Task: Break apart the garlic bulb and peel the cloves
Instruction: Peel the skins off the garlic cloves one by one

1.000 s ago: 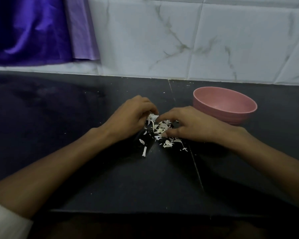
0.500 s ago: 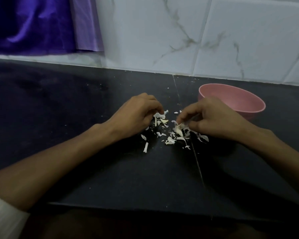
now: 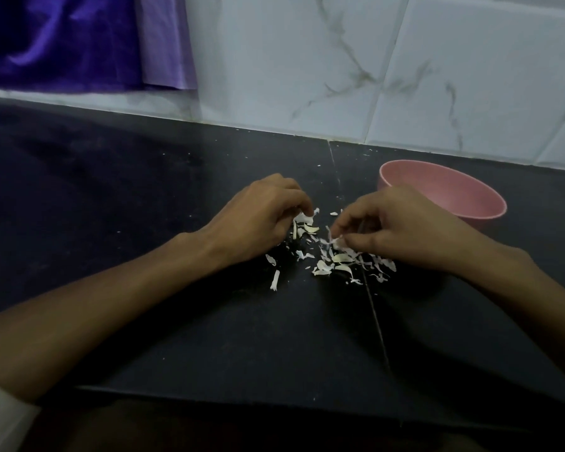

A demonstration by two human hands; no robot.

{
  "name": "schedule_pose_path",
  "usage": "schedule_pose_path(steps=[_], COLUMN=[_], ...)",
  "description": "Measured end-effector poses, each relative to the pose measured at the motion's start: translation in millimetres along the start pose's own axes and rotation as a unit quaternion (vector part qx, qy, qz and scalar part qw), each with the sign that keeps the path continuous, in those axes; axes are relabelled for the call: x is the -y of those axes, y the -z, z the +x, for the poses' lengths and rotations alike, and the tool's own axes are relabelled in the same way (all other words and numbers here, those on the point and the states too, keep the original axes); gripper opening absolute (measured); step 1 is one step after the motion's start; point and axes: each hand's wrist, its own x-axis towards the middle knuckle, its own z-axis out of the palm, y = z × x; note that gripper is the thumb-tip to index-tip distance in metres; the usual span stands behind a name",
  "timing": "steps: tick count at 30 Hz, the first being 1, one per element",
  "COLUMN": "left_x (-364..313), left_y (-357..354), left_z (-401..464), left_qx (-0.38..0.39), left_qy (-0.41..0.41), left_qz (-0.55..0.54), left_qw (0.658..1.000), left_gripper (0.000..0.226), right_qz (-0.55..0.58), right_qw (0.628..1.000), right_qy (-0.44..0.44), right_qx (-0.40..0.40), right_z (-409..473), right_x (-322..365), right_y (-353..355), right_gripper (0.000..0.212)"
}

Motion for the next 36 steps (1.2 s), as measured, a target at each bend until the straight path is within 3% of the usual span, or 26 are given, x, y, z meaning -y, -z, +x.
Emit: schedule_pose_path(steps=[7, 18, 28, 36], left_x=[-4, -3, -15, -16], left_y=[-2, -2, 0, -4], left_z=[-1, -1, 0, -2], left_qx=[0.005, -0.012, -0.002, -0.038], left_qy=[-0.008, -0.008, 0.091, 0.115], left_qz=[-0.008, -0.008, -0.206, -0.220], left_qw=[1.000, 1.000, 0.974, 0.968], left_gripper=[0.022, 0.019, 0.016, 0.011], right_qz=[-0.046, 0.051, 0.125, 0.271], right_qw=[0.999, 0.998, 0.985, 0.955], right_qy=[0.014, -0.006, -0.006, 0.005], right_qx=[0.017, -0.042, -0.119, -0.118], right_z=[-10, -2, 14, 5], right_x=[-6, -6, -8, -3], right_y=[-16, -6, -15, -23], right_gripper=[0.013, 0.012, 0.039, 0.036])
